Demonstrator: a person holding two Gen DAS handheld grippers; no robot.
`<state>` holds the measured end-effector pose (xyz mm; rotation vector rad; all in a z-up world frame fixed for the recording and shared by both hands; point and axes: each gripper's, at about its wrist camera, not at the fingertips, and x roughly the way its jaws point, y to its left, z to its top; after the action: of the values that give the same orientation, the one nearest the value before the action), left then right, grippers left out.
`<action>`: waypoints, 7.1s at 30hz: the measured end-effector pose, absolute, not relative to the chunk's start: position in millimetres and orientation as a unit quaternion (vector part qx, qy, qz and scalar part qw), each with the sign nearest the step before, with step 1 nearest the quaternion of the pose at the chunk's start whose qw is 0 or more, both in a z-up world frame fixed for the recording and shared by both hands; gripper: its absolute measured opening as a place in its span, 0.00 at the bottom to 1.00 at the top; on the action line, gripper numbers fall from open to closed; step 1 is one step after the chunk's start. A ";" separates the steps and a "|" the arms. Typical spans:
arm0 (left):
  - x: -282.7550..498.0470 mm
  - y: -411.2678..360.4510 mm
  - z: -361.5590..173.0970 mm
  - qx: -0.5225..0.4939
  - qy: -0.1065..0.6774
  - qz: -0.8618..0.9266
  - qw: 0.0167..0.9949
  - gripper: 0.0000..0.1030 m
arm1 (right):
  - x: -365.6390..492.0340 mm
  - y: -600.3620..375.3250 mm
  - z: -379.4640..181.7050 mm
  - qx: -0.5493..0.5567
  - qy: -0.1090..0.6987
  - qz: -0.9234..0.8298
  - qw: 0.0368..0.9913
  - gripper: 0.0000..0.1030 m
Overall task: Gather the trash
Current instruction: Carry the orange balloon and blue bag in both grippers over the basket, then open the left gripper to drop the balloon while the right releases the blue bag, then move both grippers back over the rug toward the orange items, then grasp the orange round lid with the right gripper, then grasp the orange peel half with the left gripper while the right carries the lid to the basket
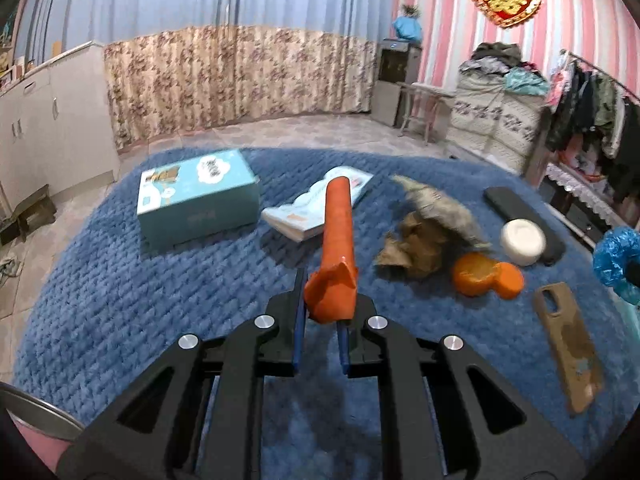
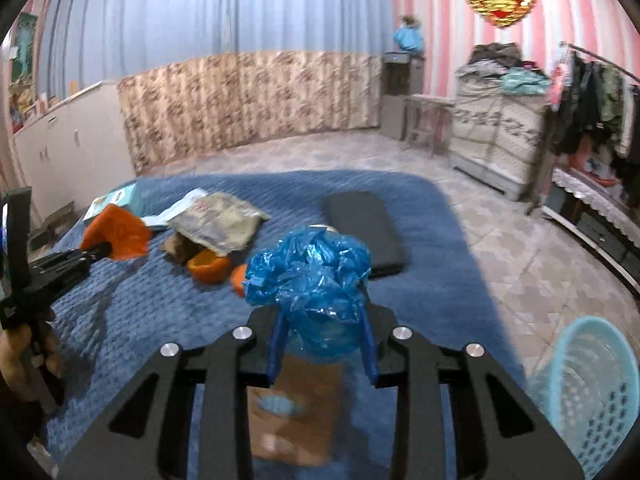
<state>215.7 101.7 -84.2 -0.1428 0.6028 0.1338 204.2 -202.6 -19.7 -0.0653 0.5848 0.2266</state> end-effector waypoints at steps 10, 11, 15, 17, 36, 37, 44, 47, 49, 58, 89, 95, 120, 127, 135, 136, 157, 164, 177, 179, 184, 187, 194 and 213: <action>183.3 9.6 -32.5 -0.017 0.245 -0.042 0.968 0.12 | 151.5 -329.6 -0.6 0.005 0.265 -0.016 0.964 0.30; 183.0 -1.6 -30.2 -0.017 0.245 -0.055 0.968 0.12 | 148.9 -338.9 -0.7 0.009 0.264 -0.026 0.964 0.30; 181.6 -36.2 -27.7 -0.018 0.247 -0.093 0.964 0.12 | 133.6 -378.6 -3.3 0.022 0.255 -0.079 0.963 0.30; 179.9 -56.0 -29.1 -0.011 0.247 -0.105 0.963 0.12 | 127.6 -397.0 -5.6 0.019 0.255 -0.107 0.961 0.30; 177.4 -250.5 -30.6 0.034 0.240 -0.263 0.934 0.12 | 100.6 -507.6 -19.6 0.085 0.245 -0.221 0.940 0.30; 176.5 -261.3 -29.9 0.039 0.238 -0.271 0.932 0.12 | 99.9 -511.3 -21.2 0.088 0.246 -0.225 0.939 0.30; 173.7 -305.6 -31.7 0.048 0.244 -0.312 0.917 0.12 | 93.1 -538.6 -26.2 0.110 0.241 -0.245 0.933 0.30; 172.3 -324.9 -34.6 0.052 0.251 -0.332 0.908 0.12 | 89.1 -548.1 -27.3 0.119 0.236 -0.252 0.931 0.30; 171.0 -336.6 -36.0 0.056 0.252 -0.339 0.904 0.12 | 87.8 -551.9 -28.6 0.124 0.234 -0.255 0.930 0.30; 172.5 -386.8 -56.1 0.086 0.264 -0.363 0.889 0.12 | 87.5 -559.0 -34.7 0.140 0.234 -0.257 0.927 0.30; 225.3 -321.1 -24.1 0.055 0.222 -0.208 0.951 0.95 | 138.2 -521.5 -52.4 0.118 0.267 -0.220 0.931 0.33; 227.8 -309.2 -20.2 0.043 0.221 -0.202 0.953 0.95 | 143.4 -503.7 -53.4 0.099 0.257 -0.199 0.940 0.72; 217.1 -236.0 -15.0 0.027 0.219 -0.154 0.963 0.95 | 146.3 -488.4 -46.9 0.071 0.252 -0.212 0.942 0.92; 214.1 -192.4 -15.7 0.024 0.220 -0.124 0.967 0.95 | 153.7 -466.2 -46.2 0.056 0.252 -0.194 0.946 0.92; 209.2 -129.5 -17.4 0.020 0.222 -0.085 0.971 0.95 | 164.3 -422.6 -47.1 0.016 0.261 -0.169 0.950 0.92; 208.8 -122.8 -17.9 0.020 0.222 -0.081 0.971 0.95 | 165.0 -416.1 -46.9 0.015 0.262 -0.164 0.951 0.92; 203.4 35.4 -66.3 -0.005 0.278 0.037 0.960 0.95 | 182.5 -286.5 -57.3 -0.038 0.287 -0.046 0.956 0.92; 204.4 80.9 -71.3 -0.018 0.278 0.075 0.957 0.95 | 200.4 -241.5 -57.3 -0.066 0.298 0.000 0.952 0.94; 210.0 111.4 -81.5 -0.037 0.268 0.107 0.957 0.95 | 260.5 -136.6 -58.0 -0.069 0.333 0.122 0.932 0.94; 209.1 108.2 -82.1 -0.030 0.266 0.110 0.957 0.95 | 271.4 -132.0 -65.8 -0.060 0.346 0.129 0.927 0.94; 209.5 106.0 -83.6 -0.024 0.266 0.111 0.957 0.95 | 287.8 -111.7 -81.4 -0.089 0.365 0.132 0.917 0.90; 216.2 111.7 -88.2 -0.036 0.287 0.113 0.951 0.95 | 294.2 -102.0 -84.9 -0.102 0.377 0.141 0.910 0.79; 220.0 119.0 -94.7 -0.057 0.303 0.112 0.945 0.95 | 307.2 -96.6 -86.8 -0.096 0.401 0.161 0.897 0.53; 250.0 46.1 -80.4 -0.065 0.321 0.055 0.943 0.95 | 267.5 -175.1 -46.0 -0.057 0.340 0.131 0.930 0.38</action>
<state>250.0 46.1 -80.4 -0.1322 0.6536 0.1121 267.5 -175.1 -46.0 -0.1165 0.6961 0.2683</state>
